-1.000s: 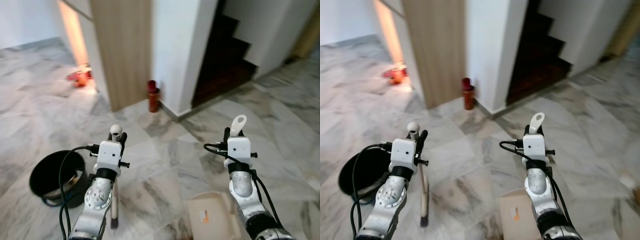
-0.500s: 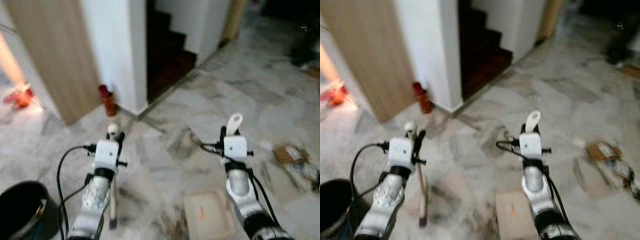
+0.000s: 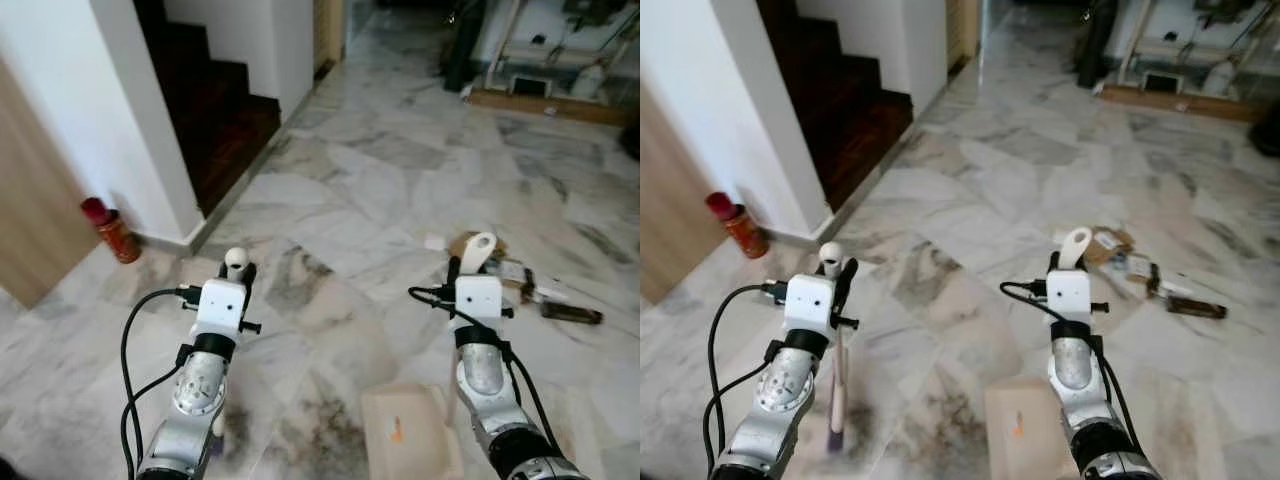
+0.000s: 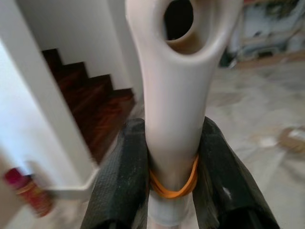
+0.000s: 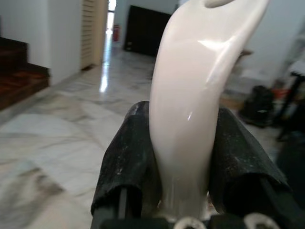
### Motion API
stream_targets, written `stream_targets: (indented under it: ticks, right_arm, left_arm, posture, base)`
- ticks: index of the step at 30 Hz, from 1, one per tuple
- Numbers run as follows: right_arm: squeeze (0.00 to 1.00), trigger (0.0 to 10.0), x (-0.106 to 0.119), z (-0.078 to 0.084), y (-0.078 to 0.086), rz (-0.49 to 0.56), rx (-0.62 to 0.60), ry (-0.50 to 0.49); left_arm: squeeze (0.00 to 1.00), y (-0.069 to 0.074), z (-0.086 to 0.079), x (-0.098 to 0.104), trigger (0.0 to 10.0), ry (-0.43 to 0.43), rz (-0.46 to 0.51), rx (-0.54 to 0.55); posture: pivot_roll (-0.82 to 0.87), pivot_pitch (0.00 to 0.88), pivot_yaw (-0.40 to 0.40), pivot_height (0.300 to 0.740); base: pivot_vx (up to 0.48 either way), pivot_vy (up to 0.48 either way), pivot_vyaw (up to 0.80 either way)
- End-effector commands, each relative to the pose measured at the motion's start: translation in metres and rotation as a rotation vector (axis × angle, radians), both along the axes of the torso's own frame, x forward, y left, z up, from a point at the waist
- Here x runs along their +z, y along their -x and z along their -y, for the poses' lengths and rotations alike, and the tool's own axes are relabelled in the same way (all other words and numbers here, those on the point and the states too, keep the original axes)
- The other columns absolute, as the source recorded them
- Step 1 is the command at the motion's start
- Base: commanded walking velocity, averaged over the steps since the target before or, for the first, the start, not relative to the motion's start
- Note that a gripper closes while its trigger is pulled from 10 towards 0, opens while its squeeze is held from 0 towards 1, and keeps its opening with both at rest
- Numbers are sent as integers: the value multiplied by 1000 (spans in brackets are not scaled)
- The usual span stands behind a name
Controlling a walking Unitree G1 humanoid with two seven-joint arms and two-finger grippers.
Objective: Sweep floor
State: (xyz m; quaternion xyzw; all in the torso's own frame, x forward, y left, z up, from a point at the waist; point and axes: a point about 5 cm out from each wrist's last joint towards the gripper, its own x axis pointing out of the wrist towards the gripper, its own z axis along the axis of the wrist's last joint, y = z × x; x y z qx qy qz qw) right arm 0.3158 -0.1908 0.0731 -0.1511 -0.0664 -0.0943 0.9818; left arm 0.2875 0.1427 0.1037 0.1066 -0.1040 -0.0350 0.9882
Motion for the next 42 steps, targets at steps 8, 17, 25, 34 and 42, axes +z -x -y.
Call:
stream_targets:
  ticks: [8,17,25,34,42]
  right_arm:
    - [0,10000,12,-8,-7,48,27,1]
    - [0,10000,14,-9,-7,68,31,-9]
    - [0,10000,12,-11,-6,65,50,-69]
    - [0,10000,12,-4,-6,62,13,-152]
    - [0,10000,-8,7,8,-7,-13,-158]
  left_arm:
    - [0,-1,-3,7,10000,-15,38,3]
    - [0,-1,-5,5,10000,44,17,13]
    - [0,-4,-14,4,10000,162,-10,46]
    - [0,-5,-12,3,10000,141,-14,16]
    - [0,-4,-28,-4,10000,119,-41,44]
  posture:
    - [133,0,29,740]
    - [128,0,32,740]
    - [123,0,29,740]
    - [118,0,28,740]
    - [113,0,30,740]
  base:
    - [0,0,-800]
    - [0,0,-444]
    - [0,0,0]
    - [0,0,0]
    - [0,0,0]
